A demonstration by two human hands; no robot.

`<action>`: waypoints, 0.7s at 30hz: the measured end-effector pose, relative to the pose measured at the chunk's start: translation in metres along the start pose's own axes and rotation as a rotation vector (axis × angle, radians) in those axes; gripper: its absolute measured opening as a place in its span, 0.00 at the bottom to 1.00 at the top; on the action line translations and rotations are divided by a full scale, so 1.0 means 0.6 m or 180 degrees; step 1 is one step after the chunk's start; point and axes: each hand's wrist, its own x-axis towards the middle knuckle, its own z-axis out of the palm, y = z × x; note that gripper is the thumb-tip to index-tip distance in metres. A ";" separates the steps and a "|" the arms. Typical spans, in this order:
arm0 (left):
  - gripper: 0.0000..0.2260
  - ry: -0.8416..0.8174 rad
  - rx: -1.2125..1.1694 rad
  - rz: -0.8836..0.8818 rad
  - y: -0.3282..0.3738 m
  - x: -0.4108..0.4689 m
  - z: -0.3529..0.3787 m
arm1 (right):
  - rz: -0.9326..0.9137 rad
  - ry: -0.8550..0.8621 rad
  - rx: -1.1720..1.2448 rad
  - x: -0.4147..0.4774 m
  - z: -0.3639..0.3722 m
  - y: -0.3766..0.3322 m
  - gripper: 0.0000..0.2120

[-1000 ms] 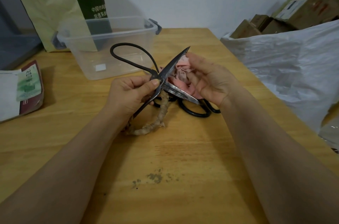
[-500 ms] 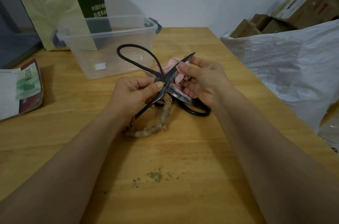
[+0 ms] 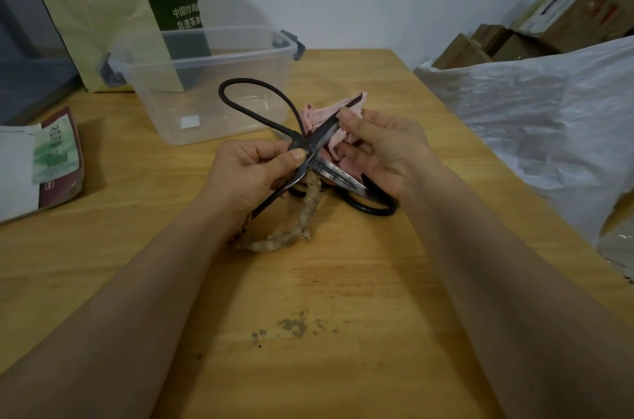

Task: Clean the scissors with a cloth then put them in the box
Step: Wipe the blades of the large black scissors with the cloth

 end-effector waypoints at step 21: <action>0.04 0.0243 0.0142 -0.0137 -0.006 0.006 -0.001 | -0.1192 0.1064 -0.1288 0.025 -0.041 -0.012 0.10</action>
